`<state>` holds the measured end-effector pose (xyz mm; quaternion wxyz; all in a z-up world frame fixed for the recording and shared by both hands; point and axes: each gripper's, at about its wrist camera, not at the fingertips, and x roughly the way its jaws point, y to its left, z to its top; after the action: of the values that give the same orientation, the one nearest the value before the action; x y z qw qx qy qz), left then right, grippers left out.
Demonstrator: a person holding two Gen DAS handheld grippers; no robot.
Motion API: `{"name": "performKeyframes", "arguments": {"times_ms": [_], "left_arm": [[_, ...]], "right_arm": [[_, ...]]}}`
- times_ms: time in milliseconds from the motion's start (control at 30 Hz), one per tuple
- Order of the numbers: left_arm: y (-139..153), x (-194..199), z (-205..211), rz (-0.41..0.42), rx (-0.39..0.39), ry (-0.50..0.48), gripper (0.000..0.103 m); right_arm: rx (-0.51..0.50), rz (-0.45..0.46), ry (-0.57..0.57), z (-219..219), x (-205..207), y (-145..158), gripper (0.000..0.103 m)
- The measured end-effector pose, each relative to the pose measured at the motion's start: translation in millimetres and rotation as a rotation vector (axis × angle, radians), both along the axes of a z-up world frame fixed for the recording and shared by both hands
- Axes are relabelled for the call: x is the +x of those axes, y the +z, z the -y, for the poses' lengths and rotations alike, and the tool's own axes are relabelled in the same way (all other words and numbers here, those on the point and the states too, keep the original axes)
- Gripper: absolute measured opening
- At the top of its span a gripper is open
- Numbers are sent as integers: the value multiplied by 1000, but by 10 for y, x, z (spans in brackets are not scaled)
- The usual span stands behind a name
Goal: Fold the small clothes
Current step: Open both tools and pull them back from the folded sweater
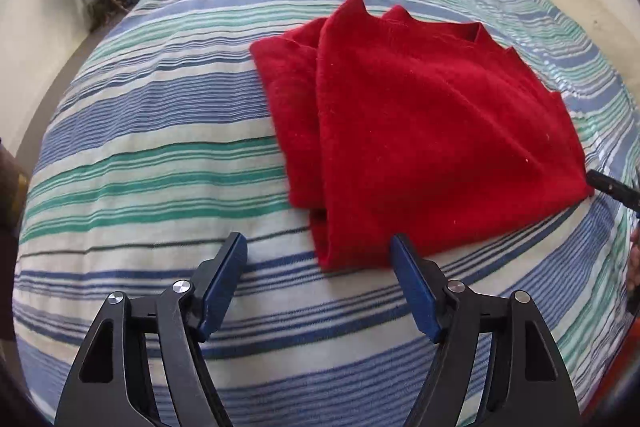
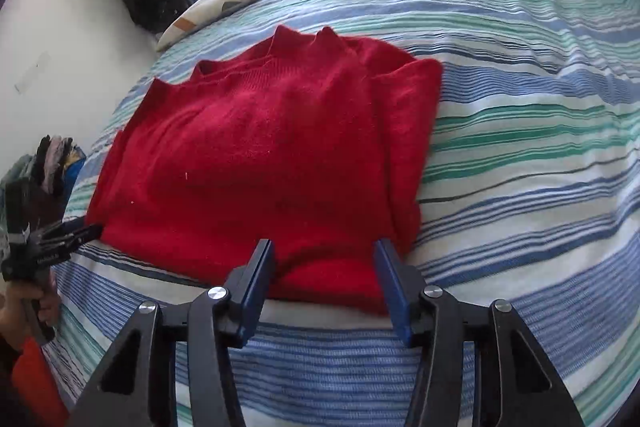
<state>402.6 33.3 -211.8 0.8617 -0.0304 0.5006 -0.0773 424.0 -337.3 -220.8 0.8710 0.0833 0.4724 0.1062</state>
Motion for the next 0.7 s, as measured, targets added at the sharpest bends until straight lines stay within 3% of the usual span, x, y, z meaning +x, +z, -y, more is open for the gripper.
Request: {"name": "performKeyframes", "arguments": {"times_ms": [67,100,133,233,400,500,700], "left_arm": [[146,-226,16,24,-23,14,85],[202,-343,45,35,-29,16,88],[233,-467,87,40,-25,19,93],[195,-763,254,25,30,23,94],[-134,-975,334,-15,106,66,98],[-215,-1030,279,24,100,73,102],[-225,-1013,253,20,100,64,102]], "right_arm": [[40,79,-5,-22,-253,208,71],[46,108,4,-74,-383,271,74],[36,121,8,-145,-496,294,75],[9,105,32,-425,-768,170,75],[-55,70,-16,-630,-1163,-268,76],[-67,77,-12,-631,-1154,-304,78],[-108,95,-12,-706,-1169,-353,81]]}}
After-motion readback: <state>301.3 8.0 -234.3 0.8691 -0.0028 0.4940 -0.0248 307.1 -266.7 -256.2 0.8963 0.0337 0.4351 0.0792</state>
